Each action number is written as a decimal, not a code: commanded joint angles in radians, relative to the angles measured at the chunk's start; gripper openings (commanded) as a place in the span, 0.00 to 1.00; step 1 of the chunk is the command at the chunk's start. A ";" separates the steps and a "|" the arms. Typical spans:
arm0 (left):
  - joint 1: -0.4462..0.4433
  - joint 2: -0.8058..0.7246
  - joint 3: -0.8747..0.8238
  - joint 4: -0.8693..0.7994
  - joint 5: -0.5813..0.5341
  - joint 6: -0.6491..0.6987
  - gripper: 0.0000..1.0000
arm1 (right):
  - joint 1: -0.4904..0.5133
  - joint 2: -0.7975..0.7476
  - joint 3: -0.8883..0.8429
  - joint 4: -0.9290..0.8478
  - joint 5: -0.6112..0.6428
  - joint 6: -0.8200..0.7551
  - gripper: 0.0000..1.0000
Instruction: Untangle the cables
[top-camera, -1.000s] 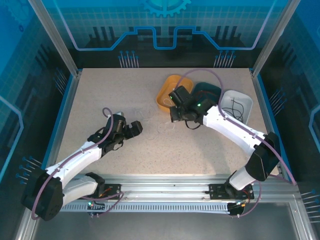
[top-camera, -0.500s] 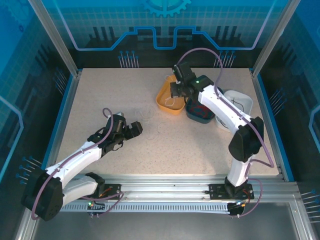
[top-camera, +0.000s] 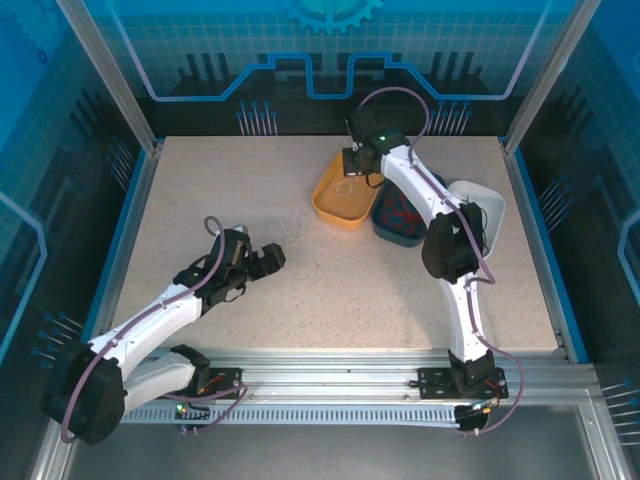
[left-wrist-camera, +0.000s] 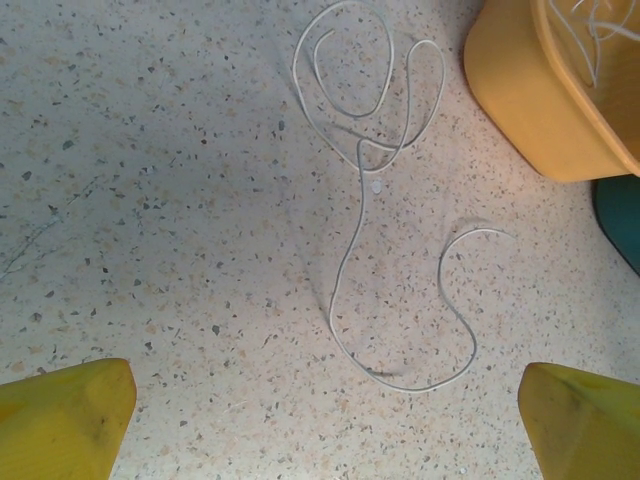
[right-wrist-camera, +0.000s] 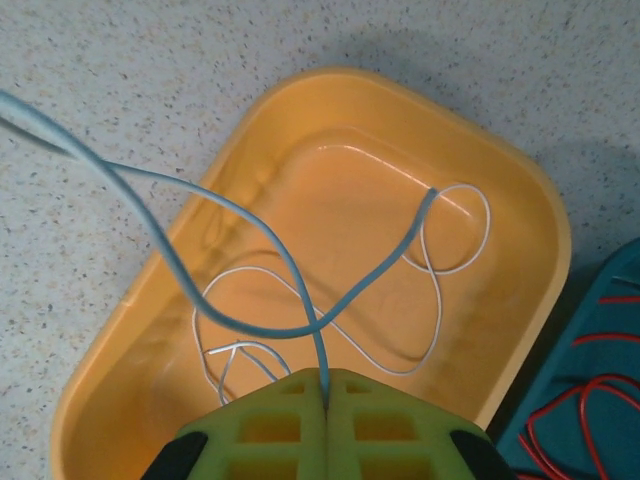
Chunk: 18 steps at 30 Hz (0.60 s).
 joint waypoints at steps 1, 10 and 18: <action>0.002 -0.031 -0.009 -0.021 0.010 -0.019 0.99 | -0.019 0.045 0.057 -0.080 -0.105 0.005 0.01; 0.001 -0.046 -0.027 -0.022 0.008 -0.017 0.99 | -0.023 0.107 0.065 -0.092 -0.209 0.013 0.07; 0.002 -0.070 -0.030 -0.040 -0.003 -0.015 0.99 | -0.043 0.128 0.081 -0.091 -0.183 0.017 0.22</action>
